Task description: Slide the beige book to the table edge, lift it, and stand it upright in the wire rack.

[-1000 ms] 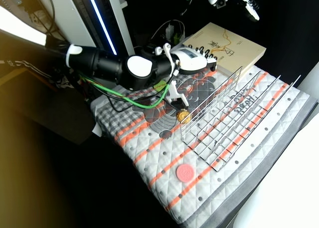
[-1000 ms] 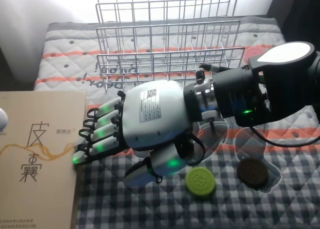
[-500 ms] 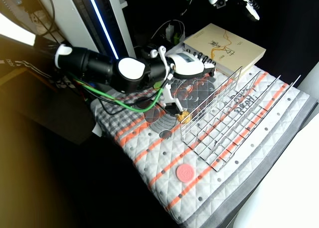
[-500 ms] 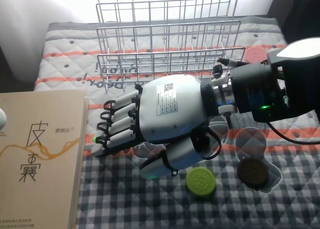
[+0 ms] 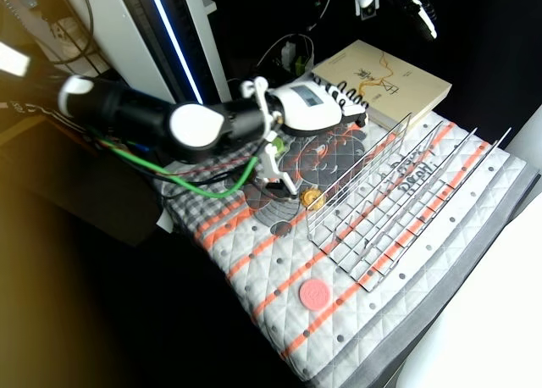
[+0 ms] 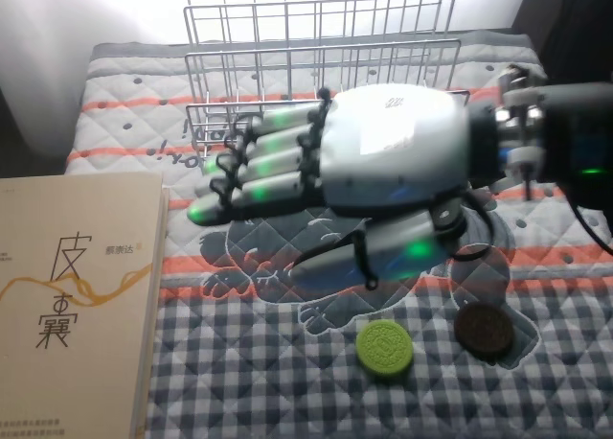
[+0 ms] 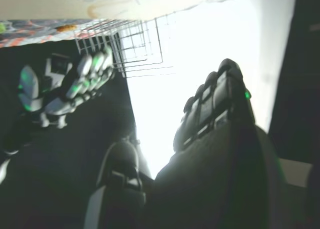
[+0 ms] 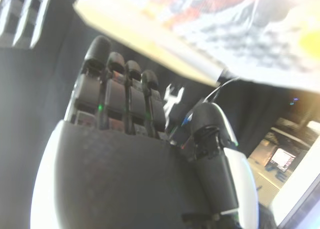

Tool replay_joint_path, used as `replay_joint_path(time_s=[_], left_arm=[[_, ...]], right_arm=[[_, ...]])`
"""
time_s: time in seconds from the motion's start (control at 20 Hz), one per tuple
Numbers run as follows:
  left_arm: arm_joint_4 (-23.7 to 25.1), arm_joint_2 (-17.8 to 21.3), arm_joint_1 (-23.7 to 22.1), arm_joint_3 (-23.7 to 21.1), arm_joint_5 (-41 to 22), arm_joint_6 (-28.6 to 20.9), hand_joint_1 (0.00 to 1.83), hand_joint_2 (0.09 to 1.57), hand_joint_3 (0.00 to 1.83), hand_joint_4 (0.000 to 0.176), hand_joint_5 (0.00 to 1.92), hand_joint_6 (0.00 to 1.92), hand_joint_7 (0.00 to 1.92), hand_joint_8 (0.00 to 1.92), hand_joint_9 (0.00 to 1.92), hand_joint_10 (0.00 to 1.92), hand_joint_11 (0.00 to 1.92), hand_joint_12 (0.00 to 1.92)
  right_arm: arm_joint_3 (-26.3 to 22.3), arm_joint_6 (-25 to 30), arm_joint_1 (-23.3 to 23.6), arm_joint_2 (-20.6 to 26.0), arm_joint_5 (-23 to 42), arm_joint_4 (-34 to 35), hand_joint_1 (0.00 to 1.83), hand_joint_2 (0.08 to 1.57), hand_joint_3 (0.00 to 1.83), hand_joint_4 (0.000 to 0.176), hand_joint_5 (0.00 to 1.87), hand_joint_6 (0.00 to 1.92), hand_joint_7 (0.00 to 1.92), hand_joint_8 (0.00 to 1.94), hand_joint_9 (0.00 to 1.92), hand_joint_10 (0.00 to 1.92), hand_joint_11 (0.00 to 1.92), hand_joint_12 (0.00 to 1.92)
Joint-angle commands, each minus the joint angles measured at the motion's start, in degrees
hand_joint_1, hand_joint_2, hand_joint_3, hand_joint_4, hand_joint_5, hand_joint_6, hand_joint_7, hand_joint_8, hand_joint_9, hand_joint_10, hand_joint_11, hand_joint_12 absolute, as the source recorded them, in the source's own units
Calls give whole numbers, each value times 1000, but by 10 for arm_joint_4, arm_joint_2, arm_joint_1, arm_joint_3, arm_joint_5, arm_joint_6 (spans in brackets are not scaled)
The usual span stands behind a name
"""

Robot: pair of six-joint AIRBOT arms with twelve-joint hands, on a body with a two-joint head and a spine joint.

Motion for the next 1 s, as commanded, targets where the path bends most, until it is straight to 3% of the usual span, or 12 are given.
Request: replay_joint_path(time_s=[0.0,0.1,0.15,0.3,0.35,0.4,0.45,0.5,0.55,0.7,0.8,0.95], left_arm=[[-10,-6,-2,8,-75,-17,262,1288,3,0,1,0,0,0,0,0,0,0],[-23,-21,-2,30,-68,-62,293,1282,0,0,33,8,53,14,33,9,0,0],[-28,-27,-2,40,-63,-82,289,1278,0,0,32,6,58,13,40,11,16,7],[-44,-44,-1,73,-24,-137,387,1209,0,0,110,11,130,9,122,10,112,76],[-59,-52,-1,92,9,-152,465,1142,7,0,207,6,226,3,197,4,91,269],[-61,-53,-1,93,12,-152,465,1142,7,0,207,6,226,3,197,4,91,269],[-72,-59,-1,102,25,-157,518,1118,3,0,252,3,260,1,245,1,30,531],[-80,-65,-1,110,36,-164,561,1070,0,0,277,3,279,3,263,3,0,653],[-88,-71,-1,121,47,-177,561,1070,0,0,277,3,279,3,263,3,0,653],[-94,-94,-2,166,103,-238,528,1015,0,0,308,4,324,5,346,12,0,1014],[-92,-102,-2,185,129,-258,444,1012,0,0,301,0,340,1,385,12,0,1109],[-85,-106,-2,201,158,-279,436,978,0,0,251,0,318,1,400,3,0,1196]], right_arm=[[-9,-13,4,11,72,59,0,1501,2,0,194,4,192,2,175,1,0,777],[-28,-35,2,37,108,101,0,1505,3,0,158,6,148,4,146,3,0,662],[-33,-41,0,45,121,116,34,1509,0,0,200,7,190,7,181,7,0,750],[-62,-140,-28,90,147,226,0,1501,0,0,221,4,233,10,218,9,0,713],[-65,-181,-55,114,178,306,2,1481,0,0,188,0,208,2,221,3,0,659],[-65,-185,-57,115,183,316,2,1481,0,0,188,0,208,2,221,3,0,659],[-71,-218,-81,131,211,374,0,1476,0,0,225,4,296,9,317,10,17,803],[-81,-252,-101,147,236,423,110,1437,0,0,260,2,305,1,330,2,82,646],[-91,-281,-121,161,261,465,110,1437,0,0,260,2,305,1,330,2,82,646],[-109,-317,-180,195,324,546,164,1394,0,0,318,0,372,0,370,0,226,192],[-117,-328,-200,206,344,571,239,1349,0,0,304,0,255,0,240,0,228,85],[-119,-330,-209,207,351,580,189,1425,12,0,289,0,263,0,249,0,251,47]])
